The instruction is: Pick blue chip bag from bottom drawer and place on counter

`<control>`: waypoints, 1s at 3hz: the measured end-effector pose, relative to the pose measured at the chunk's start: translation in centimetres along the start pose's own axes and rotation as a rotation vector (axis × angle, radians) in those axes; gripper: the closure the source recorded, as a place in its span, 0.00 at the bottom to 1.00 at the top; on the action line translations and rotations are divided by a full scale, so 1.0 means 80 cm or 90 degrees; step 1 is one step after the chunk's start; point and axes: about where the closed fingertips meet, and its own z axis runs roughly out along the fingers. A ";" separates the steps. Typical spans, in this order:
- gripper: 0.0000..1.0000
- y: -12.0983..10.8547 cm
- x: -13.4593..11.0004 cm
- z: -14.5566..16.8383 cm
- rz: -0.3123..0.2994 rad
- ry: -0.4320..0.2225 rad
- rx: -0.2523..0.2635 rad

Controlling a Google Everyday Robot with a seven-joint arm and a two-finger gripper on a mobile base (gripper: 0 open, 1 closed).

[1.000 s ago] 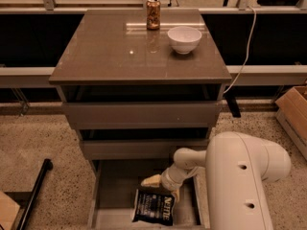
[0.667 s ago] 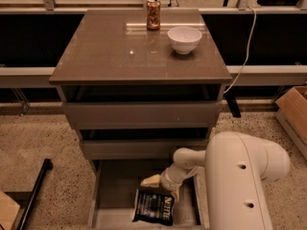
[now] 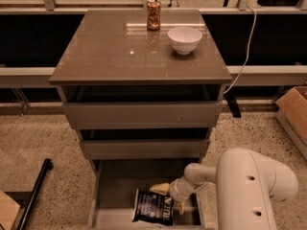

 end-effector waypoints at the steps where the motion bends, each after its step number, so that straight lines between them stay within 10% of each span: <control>1: 0.00 -0.004 0.000 0.005 0.004 0.001 -0.001; 3: 0.00 0.004 -0.001 0.029 -0.012 -0.042 0.073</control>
Offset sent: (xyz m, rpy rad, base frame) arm 0.0035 0.0099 -0.0161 -0.1350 -0.0206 -0.0014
